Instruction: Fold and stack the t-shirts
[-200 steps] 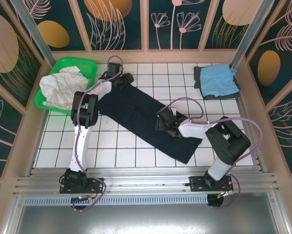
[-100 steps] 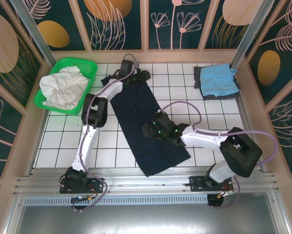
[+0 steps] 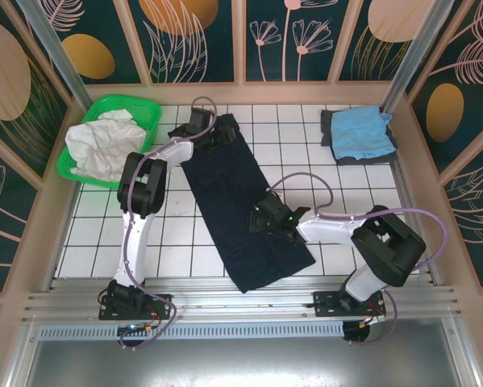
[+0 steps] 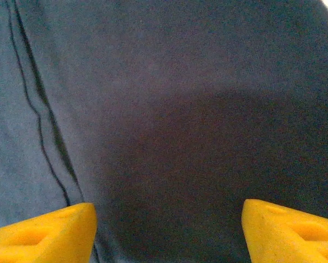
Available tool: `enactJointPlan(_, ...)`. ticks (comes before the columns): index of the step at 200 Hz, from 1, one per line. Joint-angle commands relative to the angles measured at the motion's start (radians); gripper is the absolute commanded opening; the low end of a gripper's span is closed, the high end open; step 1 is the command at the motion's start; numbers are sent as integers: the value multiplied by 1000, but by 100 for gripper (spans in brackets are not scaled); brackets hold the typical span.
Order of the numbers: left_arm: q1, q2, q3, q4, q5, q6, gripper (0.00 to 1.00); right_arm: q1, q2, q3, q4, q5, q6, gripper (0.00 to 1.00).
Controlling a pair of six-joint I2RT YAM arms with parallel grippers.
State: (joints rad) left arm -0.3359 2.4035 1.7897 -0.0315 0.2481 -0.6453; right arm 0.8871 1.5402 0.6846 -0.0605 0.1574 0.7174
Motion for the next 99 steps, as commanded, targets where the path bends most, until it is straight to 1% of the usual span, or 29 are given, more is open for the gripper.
enactJointPlan(1, 1, 62, -30, 47, 17, -55, 63, 79, -19, -65, -5, -56, 106, 71)
enactJointPlan(29, -13, 135, 23, 94, 71, -88, 62, 170, 8, -68, 19, -55, 206, 72)
enactJointPlan(51, -43, 227, 170, 93, 133, -91, 62, 220, 43, -15, 66, -82, 219, 74)
enactJointPlan(63, -63, 292, 282, 75, 172, -94, 62, 231, 57, 41, 40, -78, 200, 75)
enactJointPlan(82, -85, 369, 455, 29, 217, -98, 63, 233, 30, 96, -30, -10, 176, 76)
enactJointPlan(99, -91, 355, 501, 8, 220, -90, 64, 217, -28, 80, -56, 21, 151, 76)
